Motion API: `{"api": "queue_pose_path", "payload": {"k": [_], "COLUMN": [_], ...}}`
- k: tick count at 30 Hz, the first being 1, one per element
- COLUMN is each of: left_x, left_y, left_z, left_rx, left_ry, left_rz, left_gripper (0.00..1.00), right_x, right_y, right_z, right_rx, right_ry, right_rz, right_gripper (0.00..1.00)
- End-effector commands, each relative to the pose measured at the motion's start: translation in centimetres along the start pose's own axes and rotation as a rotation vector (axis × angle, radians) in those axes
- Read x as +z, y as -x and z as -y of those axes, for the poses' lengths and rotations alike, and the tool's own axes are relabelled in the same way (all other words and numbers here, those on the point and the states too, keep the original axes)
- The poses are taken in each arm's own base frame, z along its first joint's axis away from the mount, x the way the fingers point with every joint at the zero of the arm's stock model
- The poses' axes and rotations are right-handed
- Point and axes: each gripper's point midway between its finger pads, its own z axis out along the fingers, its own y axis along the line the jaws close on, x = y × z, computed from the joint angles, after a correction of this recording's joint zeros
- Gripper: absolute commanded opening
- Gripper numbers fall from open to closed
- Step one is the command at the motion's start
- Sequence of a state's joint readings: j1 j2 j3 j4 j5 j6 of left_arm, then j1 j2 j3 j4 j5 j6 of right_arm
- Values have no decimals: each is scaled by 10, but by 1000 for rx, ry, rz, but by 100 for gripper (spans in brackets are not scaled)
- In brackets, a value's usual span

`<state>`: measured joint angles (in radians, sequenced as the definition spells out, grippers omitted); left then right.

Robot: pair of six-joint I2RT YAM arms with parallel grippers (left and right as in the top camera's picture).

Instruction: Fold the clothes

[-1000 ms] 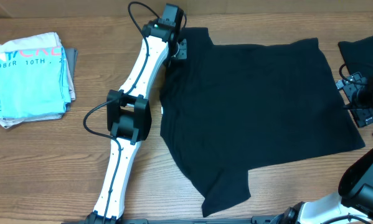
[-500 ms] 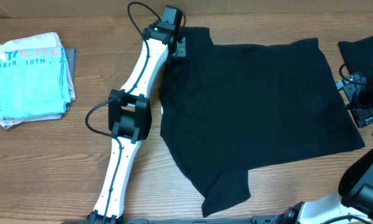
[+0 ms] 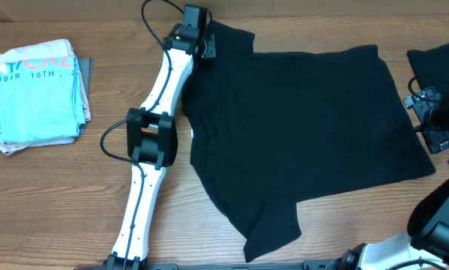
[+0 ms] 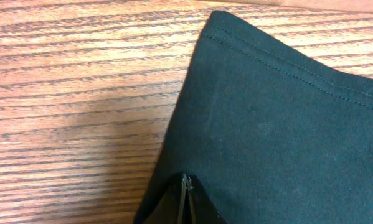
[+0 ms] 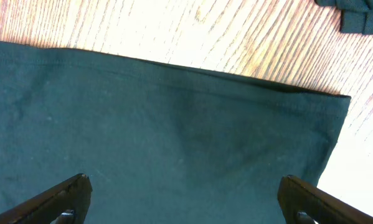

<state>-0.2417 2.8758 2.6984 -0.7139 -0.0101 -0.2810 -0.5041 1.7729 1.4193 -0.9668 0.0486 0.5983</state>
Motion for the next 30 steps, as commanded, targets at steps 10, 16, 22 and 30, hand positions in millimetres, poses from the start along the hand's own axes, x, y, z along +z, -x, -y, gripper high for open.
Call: {"api": "queue_pose_path", "payload": {"k": [10,16,22,30], "left_x": [-104,-206,-244,-281], "left_y": [63,46,5,-29], "left_z": [-10,-10,7,44], "left_rx": [16,-68,-5,44], "left_ry": [48,75,23,-106], "left_rz": [57,-83,-258,-391], "left_gripper": [11,14,9,4], "right_x": [-3,-3,-3,-3], "right_y": [3,3,3,3], "right_z": [-2,-2,-2,-2], "right_rx": [-4,-3,-3,-4], "right_ry": [9,9,9,9], "right_rz": [13,13,13,13], "right_gripper": [100,100,100,100]}}
